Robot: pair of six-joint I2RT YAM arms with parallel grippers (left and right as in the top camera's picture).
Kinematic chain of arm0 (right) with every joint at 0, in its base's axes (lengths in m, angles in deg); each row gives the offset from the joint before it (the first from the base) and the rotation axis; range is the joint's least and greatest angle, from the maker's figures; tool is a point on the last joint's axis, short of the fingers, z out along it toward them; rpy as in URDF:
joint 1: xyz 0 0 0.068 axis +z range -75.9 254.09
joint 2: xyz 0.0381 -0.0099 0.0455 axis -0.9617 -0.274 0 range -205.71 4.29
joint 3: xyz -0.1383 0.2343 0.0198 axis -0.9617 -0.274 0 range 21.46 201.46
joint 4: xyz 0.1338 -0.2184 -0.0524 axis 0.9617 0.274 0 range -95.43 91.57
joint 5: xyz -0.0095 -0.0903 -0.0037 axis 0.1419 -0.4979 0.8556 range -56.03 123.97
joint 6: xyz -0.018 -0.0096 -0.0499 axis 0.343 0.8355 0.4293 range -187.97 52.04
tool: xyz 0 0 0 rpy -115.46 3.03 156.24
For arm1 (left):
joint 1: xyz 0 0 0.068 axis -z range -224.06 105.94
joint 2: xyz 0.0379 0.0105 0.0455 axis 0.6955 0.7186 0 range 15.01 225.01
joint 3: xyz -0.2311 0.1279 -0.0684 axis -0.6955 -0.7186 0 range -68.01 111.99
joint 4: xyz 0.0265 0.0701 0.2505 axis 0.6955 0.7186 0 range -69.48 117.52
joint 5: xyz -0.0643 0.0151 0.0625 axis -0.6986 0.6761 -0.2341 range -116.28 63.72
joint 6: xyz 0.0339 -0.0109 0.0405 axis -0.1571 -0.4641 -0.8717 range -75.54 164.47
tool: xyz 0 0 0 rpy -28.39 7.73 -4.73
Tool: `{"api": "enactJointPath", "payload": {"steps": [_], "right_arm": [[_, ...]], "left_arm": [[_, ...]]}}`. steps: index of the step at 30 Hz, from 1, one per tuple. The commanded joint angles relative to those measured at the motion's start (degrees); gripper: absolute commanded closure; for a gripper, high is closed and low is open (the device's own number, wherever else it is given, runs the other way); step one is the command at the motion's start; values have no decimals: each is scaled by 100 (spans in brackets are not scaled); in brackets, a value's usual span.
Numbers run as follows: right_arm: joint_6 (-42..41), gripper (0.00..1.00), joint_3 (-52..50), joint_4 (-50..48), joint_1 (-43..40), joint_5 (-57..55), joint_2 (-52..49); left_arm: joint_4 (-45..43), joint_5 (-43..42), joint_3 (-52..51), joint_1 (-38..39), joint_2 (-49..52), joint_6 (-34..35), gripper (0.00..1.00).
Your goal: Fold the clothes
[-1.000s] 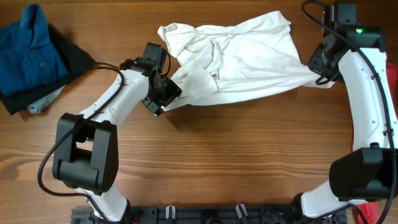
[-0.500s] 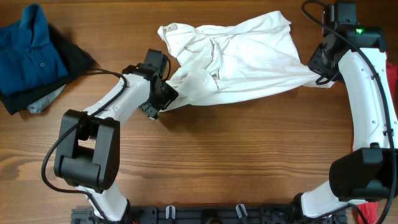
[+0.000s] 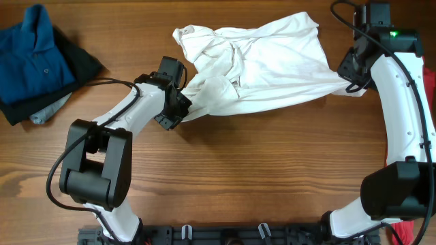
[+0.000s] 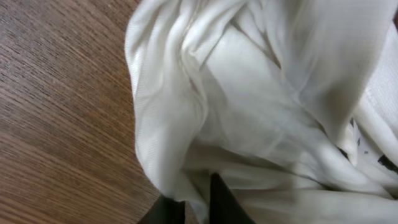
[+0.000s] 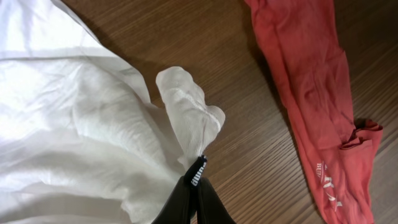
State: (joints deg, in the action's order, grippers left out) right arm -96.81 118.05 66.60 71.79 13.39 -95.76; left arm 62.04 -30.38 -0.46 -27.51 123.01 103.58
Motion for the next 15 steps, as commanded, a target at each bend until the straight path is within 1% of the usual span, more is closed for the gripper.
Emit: {"api": "enactJointPath", "payload": {"steps": [1, 5, 8, 12, 15], "right_arm": [[37, 96, 4, 15, 9, 11, 50], [37, 96, 4, 31, 9, 11, 50], [35, 96, 4, 74, 9, 11, 50], [33, 96, 4, 284, 9, 66, 50], [13, 96, 2, 656, 9, 232, 50]], "left_arm": [[24, 118, -59, 4, 76, 7, 96], [46, 125, -57, 0, 76, -42, 96], [70, 160, -44, -138, -68, -409, 96], [448, 555, -42, -592, -625, -673, 96], [756, 634, -42, -1054, -1108, -1060, 96]]}}
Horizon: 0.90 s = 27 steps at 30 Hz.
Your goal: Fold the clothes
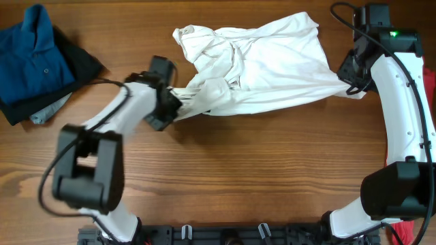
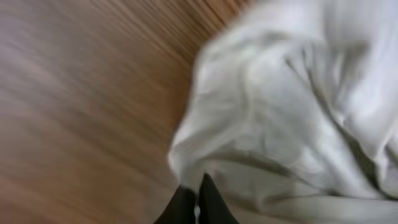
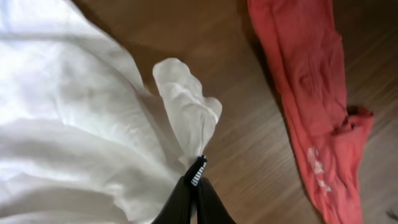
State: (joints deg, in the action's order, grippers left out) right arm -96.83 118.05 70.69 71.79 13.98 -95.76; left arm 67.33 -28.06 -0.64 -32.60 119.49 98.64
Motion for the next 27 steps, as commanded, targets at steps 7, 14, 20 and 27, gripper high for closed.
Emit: {"api": "enactJointPath", "payload": {"steps": [7, 14, 20, 27], "right_arm": [[63, 96, 2, 782, 9, 216, 50], [188, 92, 2, 1224, 9, 232, 50], [188, 94, 2, 1152, 9, 302, 50], [186, 95, 2, 1108, 9, 348, 50]], "left_arm": [[953, 380, -26, -1488, -1305, -1169, 96], [1056, -391, -74, -1475, -1294, -1316, 96], [946, -531, -326, -1115, -1285, -1287, 42], [0, -782, -1287, -632, -1285, -1156, 30]]}}
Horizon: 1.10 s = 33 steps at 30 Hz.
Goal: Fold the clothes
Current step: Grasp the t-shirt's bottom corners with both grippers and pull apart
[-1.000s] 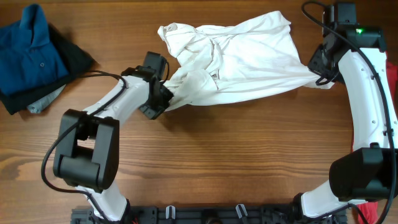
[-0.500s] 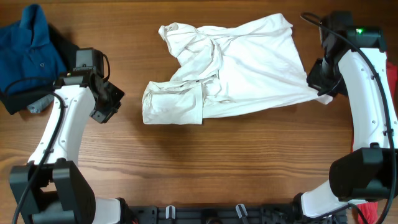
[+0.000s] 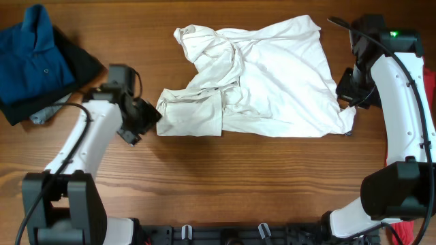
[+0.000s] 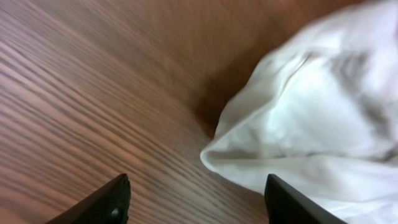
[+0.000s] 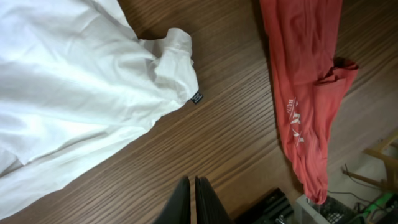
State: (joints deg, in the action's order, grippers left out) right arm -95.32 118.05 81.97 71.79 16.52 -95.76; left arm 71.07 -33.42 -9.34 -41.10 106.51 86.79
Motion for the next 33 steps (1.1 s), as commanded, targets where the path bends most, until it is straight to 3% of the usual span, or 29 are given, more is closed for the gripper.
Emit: {"api": "enactJointPath", "payload": {"steps": [1, 9, 19, 21, 23, 24, 25, 33], "right_arm": [[37, 95, 2, -17, 9, 92, 50], [39, 96, 2, -33, 9, 87, 50], [61, 96, 2, -52, 9, 90, 50], [59, 96, 2, -55, 9, 87, 50], [66, 96, 2, -52, 9, 87, 50], [68, 96, 2, -52, 9, 87, 50], [92, 96, 2, -55, 9, 87, 50], [173, 96, 2, -76, 9, 90, 50]], "left_arm": [[-564, -247, -520, 278, 13, 26, 29], [-1711, -173, -1193, 592, 20, 85, 28], [-2306, -74, -1309, 595, 323, 203, 34], [-2404, -74, -1309, 595, 479, 203, 41], [-2470, -76, -1309, 595, 619, 203, 57], [-2476, -83, -1309, 592, 651, 203, 72], [-2481, -98, -1307, 592, 651, 201, 96], [-2173, -87, -1281, 385, -103, 120, 96]]}}
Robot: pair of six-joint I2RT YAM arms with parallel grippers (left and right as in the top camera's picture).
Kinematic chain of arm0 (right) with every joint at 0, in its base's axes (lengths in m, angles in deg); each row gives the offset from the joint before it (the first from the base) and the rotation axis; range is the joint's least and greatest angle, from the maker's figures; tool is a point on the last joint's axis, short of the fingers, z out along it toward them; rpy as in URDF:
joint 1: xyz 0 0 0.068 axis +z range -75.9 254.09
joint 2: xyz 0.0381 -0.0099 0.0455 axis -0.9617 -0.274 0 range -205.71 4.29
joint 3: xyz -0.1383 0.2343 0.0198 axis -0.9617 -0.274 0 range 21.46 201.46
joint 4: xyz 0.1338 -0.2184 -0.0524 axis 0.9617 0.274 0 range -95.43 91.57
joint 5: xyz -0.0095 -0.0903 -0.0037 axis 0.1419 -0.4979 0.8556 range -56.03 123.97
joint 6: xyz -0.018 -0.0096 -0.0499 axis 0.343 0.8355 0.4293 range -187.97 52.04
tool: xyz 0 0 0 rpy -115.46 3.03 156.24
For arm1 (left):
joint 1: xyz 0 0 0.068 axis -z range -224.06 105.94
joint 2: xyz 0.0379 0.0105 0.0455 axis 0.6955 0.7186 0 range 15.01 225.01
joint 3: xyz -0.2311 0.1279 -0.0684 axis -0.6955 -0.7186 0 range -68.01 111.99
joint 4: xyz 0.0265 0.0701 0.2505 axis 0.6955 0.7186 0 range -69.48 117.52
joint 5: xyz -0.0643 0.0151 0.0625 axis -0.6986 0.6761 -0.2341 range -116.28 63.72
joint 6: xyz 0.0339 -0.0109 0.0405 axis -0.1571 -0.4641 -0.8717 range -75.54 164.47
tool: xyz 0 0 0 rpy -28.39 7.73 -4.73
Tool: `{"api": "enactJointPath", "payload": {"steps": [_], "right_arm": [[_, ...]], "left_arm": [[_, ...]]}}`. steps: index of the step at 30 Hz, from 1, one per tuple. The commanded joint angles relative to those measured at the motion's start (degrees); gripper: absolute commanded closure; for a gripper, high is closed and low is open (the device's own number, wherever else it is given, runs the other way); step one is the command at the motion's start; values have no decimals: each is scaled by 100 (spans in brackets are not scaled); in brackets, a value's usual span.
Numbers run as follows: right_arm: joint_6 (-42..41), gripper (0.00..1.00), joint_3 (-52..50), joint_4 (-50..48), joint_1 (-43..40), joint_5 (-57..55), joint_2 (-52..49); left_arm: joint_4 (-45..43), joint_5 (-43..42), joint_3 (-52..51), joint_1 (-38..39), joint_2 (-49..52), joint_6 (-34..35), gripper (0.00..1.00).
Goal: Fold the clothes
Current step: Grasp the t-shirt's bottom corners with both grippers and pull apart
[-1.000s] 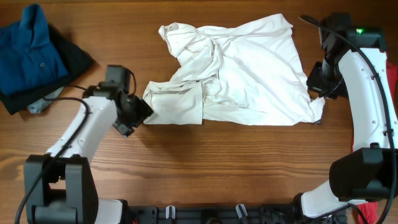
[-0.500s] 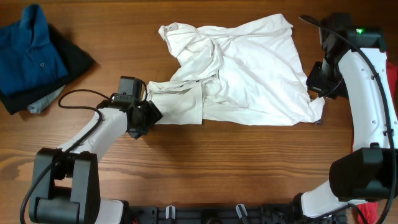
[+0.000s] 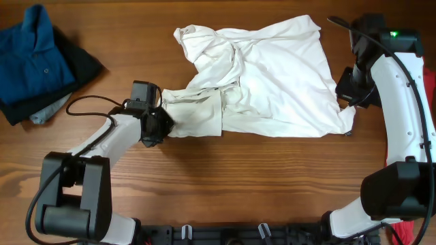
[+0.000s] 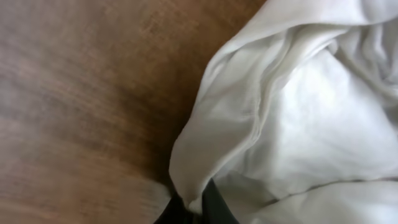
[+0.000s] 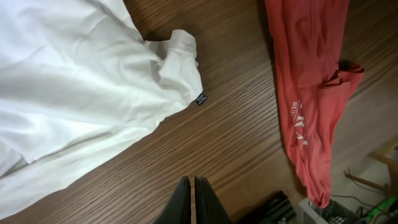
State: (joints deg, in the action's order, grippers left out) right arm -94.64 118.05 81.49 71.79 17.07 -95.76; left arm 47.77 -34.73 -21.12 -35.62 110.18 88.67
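Observation:
A white shirt (image 3: 262,75) lies spread and wrinkled across the far middle of the table, one sleeve (image 3: 194,114) folded out to the left. My left gripper (image 3: 161,125) sits at that sleeve's left edge. In the left wrist view it (image 4: 194,204) is shut on a fold of the white cloth (image 4: 249,124). My right gripper (image 5: 193,182) hangs shut and empty above bare wood, beside the shirt's right corner with its black tag (image 5: 200,98). From overhead it (image 3: 349,87) is at the shirt's right edge.
A stack of folded clothes, with a blue polo (image 3: 34,58) on top, lies at the far left corner. A red garment (image 5: 308,93) lies on the wood to the right of the shirt. The right arm (image 3: 409,116) runs down the right side.
My left gripper was open on bare wood left of the sleeve. Now it is at the sleeve's edge and shut on the cloth. The right gripper has hardly moved.
First both grippers were shut on the shirt, left on the sleeve and right on the right corner, the cloth stretched between them. Then the left was further left with the sleeve. Then both had let go and the shirt lay flatter. Now the left holds the sleeve again.

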Motion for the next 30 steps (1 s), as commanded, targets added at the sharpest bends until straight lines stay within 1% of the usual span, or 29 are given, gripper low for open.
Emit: {"api": "enactJointPath", "payload": {"steps": [1, 4, 7, 10, 12, 15, 16, 18, 20, 25, 27, 30], "right_arm": [[107, 96, 2, -24, 9, 35, 50], [107, 96, 2, 35, 9, 57, 50], [107, 95, -26, 72, 9, 151, 48], [96, 90, -227, -2, 9, 212, 48], [103, 86, -533, -199, 9, 402, 48], [111, 86, -1143, -546, 9, 935, 48], [120, 86, -1626, -774, 9, 1340, 48], [120, 86, -2052, -940, 9, 1539, 48], [37, 84, -2496, -1078, 9, 1554, 50], [-505, 82, -3526, -1746, 9, 1593, 50], [-623, 79, -3757, -2017, 7, 1694, 50], [-839, 79, -4063, -2671, 7, 1834, 50]], "left_arm": [[149, 57, -103, -291, -710, -153, 96], [153, 107, -103, -782, -1320, -205, 96], [238, 103, -103, -1325, -1716, -205, 96], [485, 101, -103, -1681, -1816, -238, 96], [654, 125, -103, -1825, -1784, -400, 96], [831, 162, -105, -1882, -1692, -507, 96], [942, 166, -105, -1882, -1655, -505, 96], [1056, 168, -105, -1880, -1641, -507, 96], [1126, 210, -105, -1880, -1641, -507, 96], [1327, 481, -105, -1880, -1641, -658, 96], [1375, 577, -105, -1880, -1641, -675, 96], [1379, 579, -105, -1880, -1641, -802, 96]]}}
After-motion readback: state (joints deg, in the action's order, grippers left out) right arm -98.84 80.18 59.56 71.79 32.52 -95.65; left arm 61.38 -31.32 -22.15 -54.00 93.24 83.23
